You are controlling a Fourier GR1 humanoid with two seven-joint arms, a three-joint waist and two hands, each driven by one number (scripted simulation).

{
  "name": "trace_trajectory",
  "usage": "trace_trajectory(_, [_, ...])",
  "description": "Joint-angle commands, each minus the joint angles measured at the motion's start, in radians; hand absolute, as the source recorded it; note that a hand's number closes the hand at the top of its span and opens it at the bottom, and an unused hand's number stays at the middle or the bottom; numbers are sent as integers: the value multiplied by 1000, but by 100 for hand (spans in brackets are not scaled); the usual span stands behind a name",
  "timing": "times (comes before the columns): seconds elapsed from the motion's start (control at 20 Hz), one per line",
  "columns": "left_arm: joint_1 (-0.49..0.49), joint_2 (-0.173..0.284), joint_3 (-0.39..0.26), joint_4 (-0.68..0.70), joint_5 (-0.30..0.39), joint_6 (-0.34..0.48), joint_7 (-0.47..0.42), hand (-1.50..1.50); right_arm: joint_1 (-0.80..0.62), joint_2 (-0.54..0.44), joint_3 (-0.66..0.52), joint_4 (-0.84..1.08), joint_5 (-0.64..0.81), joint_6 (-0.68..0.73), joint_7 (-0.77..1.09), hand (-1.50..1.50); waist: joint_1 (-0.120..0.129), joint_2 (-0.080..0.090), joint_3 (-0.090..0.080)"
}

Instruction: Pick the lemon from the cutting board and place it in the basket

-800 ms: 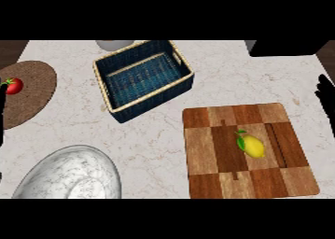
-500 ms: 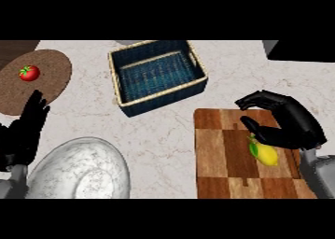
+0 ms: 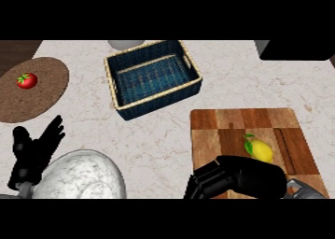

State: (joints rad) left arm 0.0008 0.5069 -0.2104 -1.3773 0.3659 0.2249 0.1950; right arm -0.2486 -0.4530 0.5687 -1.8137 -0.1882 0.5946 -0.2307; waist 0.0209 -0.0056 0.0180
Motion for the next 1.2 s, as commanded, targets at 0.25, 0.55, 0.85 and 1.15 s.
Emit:
trace_trajectory(0.25, [82,-46,-27,31,6,-26,4,0,-174,-255,-224,-177,349,-42,-70,-150,-37,-2,-18])
trace_trajectory(0.55, [76,-94,-58,21,-21,-17,7,0,-331,-434,-396,-141,303,125,-113,-150,-19,5,-19])
trace_trajectory(0.85, [93,-105,-61,13,-28,-19,5,0,-439,-648,-407,-99,314,339,-170,-150,-12,8,-20])
trace_trajectory(1.15, [97,-99,-55,2,-45,-22,11,0,-460,-769,-359,-53,419,327,-294,-150,-1,12,-18])
